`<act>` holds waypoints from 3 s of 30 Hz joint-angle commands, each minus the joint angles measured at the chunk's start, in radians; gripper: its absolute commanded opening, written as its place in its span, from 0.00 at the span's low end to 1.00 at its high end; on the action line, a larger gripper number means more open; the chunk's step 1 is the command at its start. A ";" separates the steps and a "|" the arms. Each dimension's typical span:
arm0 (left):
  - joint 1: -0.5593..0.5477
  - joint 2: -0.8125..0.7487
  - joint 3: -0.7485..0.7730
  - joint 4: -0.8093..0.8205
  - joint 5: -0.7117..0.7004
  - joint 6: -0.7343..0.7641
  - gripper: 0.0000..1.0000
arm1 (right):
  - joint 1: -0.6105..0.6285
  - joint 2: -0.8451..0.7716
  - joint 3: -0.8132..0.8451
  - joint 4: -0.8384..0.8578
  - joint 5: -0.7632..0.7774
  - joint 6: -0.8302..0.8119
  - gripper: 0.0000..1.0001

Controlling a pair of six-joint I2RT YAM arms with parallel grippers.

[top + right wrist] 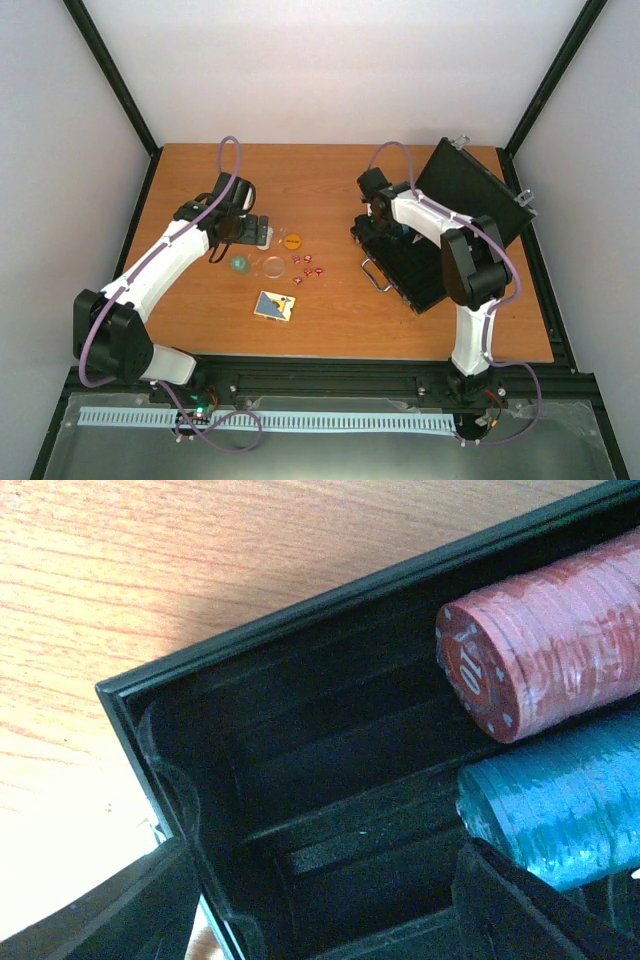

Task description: Pack up texas hold em set

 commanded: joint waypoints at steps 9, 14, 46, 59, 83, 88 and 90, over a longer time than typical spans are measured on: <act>-0.004 -0.010 0.003 0.009 -0.006 -0.002 1.00 | 0.048 -0.067 -0.039 0.011 -0.265 -0.063 0.69; -0.004 -0.015 0.002 0.008 -0.004 0.003 1.00 | 0.061 -0.034 -0.029 -0.015 -0.223 -0.046 0.69; -0.003 -0.034 -0.023 0.015 -0.025 0.005 1.00 | 0.118 0.160 0.280 -0.099 -0.216 -0.041 0.69; -0.003 -0.055 0.012 0.002 -0.066 -0.049 1.00 | 0.163 0.076 0.361 -0.144 -0.242 -0.054 0.75; 0.175 -0.070 0.043 -0.071 -0.012 -0.151 1.00 | 0.255 0.512 0.888 -0.336 -0.167 -0.008 0.73; 0.177 -0.052 0.047 -0.067 -0.004 -0.153 1.00 | 0.276 0.522 0.891 -0.341 -0.161 -0.006 0.73; 0.177 -0.053 0.045 -0.065 -0.005 -0.152 1.00 | 0.293 0.533 0.892 -0.348 -0.146 -0.005 0.73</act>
